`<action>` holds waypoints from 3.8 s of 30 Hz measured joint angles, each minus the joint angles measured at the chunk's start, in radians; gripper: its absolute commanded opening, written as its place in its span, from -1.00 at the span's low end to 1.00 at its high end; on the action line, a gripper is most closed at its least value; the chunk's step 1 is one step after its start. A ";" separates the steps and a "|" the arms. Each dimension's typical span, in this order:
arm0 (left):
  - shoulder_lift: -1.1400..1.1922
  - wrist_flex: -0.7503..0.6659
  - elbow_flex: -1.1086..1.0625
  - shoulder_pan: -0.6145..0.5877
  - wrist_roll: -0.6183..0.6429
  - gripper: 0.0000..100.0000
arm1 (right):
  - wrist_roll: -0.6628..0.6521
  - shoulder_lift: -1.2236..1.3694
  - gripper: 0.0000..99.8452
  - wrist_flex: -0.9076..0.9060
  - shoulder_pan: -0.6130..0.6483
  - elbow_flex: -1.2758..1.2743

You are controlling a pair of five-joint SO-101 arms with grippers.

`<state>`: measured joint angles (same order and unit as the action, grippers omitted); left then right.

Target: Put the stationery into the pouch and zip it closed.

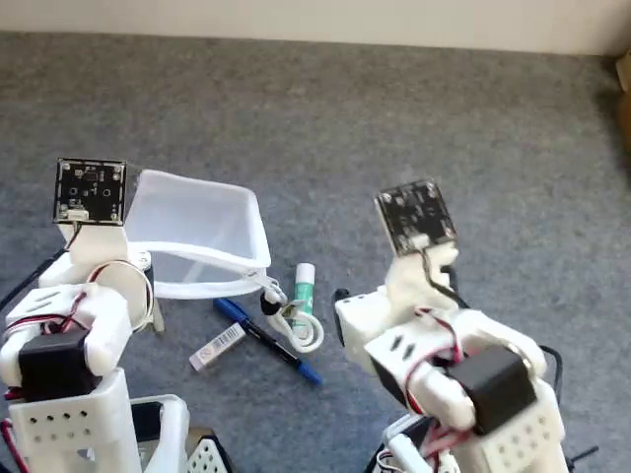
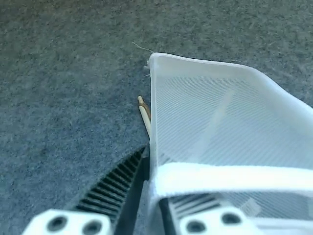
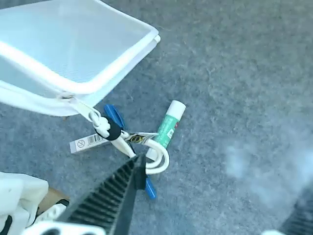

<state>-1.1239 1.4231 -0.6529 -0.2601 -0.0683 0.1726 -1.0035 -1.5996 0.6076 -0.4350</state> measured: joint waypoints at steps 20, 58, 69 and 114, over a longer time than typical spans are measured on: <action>0.006 0.003 0.081 -0.199 0.083 -0.98 | 0.098 0.454 -0.13 0.285 -0.006 -0.032; 0.006 0.003 0.081 -0.327 0.137 -0.98 | 0.218 1.194 -0.62 0.733 0.058 0.009; 0.006 0.003 0.081 -0.333 0.137 -0.98 | 0.219 1.192 -0.64 0.732 0.054 0.012; 0.006 0.003 0.081 -0.333 0.137 -0.98 | 0.003 1.025 -0.80 0.628 0.060 -0.069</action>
<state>-1.1178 1.4262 -0.5715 -0.5930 0.0683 0.1757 0.0215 -0.9720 0.6674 -0.5040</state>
